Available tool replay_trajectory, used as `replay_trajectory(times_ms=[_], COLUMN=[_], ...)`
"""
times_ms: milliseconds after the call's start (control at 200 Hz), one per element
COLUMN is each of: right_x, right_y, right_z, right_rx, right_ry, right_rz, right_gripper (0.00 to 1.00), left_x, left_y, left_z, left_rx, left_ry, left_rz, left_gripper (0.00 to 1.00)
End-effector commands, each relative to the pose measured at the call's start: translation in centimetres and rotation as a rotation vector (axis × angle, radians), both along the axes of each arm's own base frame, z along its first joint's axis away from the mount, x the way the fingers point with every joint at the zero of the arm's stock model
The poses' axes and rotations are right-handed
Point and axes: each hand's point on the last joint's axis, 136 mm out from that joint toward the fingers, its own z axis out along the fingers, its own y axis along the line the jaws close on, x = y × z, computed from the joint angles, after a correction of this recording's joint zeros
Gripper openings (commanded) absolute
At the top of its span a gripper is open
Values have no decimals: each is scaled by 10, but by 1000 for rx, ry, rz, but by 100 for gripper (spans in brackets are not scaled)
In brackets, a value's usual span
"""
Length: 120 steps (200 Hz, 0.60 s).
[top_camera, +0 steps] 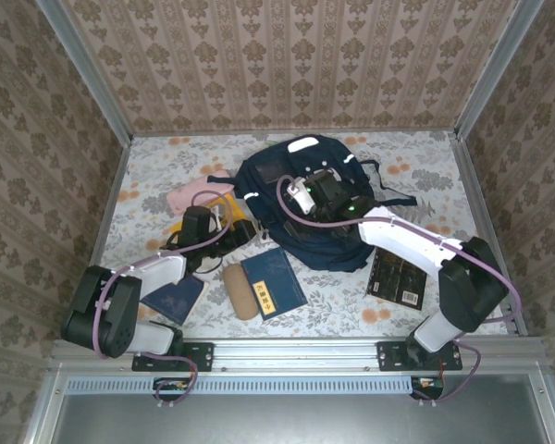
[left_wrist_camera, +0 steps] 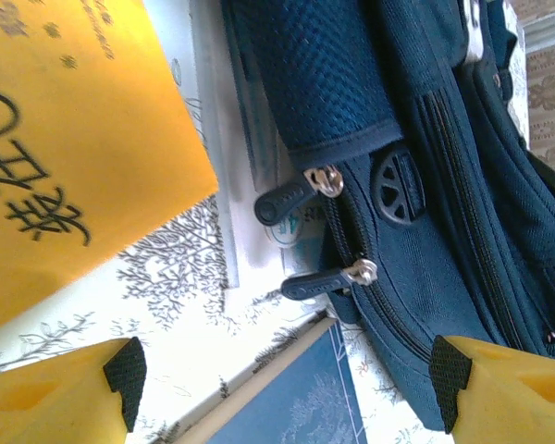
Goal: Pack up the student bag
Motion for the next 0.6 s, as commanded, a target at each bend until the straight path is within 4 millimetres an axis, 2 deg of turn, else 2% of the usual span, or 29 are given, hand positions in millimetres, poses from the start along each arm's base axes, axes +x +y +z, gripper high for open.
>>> replay_trajectory(times_ms=[0, 95, 275, 320, 375, 435, 485, 595], right_x=[6, 11, 18, 20, 23, 24, 24, 23], right_y=[-1, -3, -11, -14, -15, -13, -9, 2], right_z=[-11, -24, -47, -50, -52, -48, -41, -15], right_rx=[-143, -225, -326, -350, -371, -361, -330, -213], right_ry=[-12, -12, 14, 10, 6, 2, -1, -10], right_rz=[21, 25, 18, 13, 9, 12, 18, 23], right_gripper=[72, 69, 56, 50, 34, 13, 0, 0], left_x=[-3, -3, -2, -1, -1, 0, 2, 5], left_y=[7, 8, 5, 5, 4, 4, 2, -11], left_z=[-1, -1, 0, 2, 3, 4, 5, 6], left_rx=[10, 2, -15, -18, -19, -21, -30, -105], left_ry=[-13, -16, -24, -30, -33, -35, -36, -13], left_rz=[3, 5, -3, -5, -8, -10, -13, -41], left_gripper=[83, 83, 83, 83, 82, 82, 82, 83])
